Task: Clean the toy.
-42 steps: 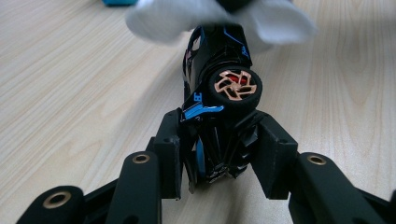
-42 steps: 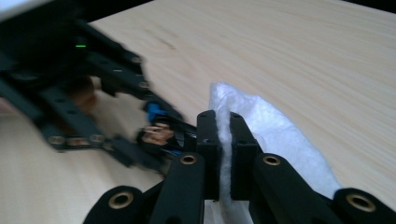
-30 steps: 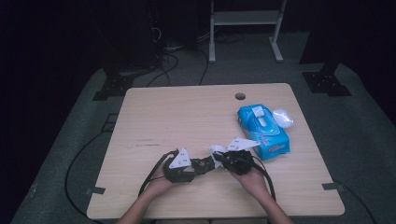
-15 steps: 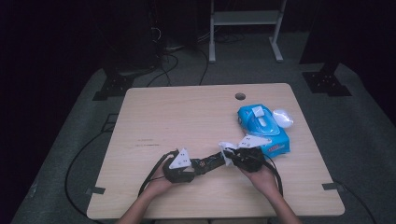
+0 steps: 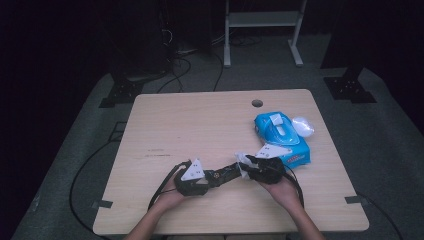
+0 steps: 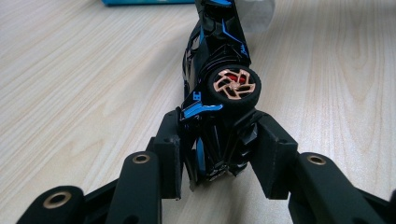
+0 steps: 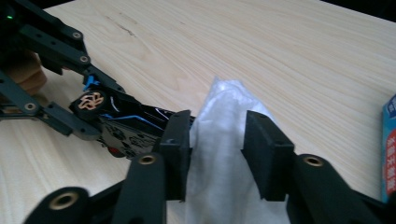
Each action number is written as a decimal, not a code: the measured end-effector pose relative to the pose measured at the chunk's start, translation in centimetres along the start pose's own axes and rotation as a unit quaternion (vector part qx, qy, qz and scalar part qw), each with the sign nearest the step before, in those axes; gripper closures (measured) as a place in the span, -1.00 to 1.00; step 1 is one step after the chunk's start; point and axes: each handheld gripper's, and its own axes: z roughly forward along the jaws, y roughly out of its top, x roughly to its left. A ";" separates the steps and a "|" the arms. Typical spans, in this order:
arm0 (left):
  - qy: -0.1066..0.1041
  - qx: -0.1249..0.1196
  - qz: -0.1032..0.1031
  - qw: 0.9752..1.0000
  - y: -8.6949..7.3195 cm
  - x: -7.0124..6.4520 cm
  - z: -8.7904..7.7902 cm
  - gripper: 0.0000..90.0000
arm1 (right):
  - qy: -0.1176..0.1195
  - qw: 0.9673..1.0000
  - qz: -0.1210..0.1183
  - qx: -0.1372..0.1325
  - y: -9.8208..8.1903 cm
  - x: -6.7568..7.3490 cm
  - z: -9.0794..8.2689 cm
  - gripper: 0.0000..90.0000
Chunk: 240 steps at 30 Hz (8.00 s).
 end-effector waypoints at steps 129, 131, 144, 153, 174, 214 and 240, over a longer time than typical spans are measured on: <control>-0.016 0.187 -0.032 0.982 5.5 3.6 0.5 -0.02 | 0.034 0.994 0.101 -0.018 -0.8 0.0 2.0 0.84; -0.016 0.201 -0.036 0.979 5.7 3.7 1.0 -0.01 | 0.034 0.994 0.099 -0.018 -0.8 0.0 2.1 0.84; -0.013 0.253 -0.005 0.967 6.0 3.4 2.8 0.30 | 0.034 0.994 0.106 -0.017 -1.0 -0.3 2.2 0.84; -0.014 0.171 0.009 0.985 6.6 2.7 0.8 0.31 | 0.072 0.990 0.110 -0.041 0.0 -0.5 0.9 0.84; -0.021 0.087 0.044 0.995 8.7 0.7 -0.2 0.42 | 0.147 0.977 0.127 -0.088 2.3 -0.5 -2.2 0.85; -0.024 0.063 0.054 0.996 9.3 0.3 -0.7 0.47 | 0.190 0.970 0.109 -0.104 4.0 1.8 -2.0 0.85; -0.027 0.034 0.043 0.998 10.7 0.9 0.0 0.48 | 0.139 0.970 0.181 -0.080 0.7 -2.0 -1.8 0.85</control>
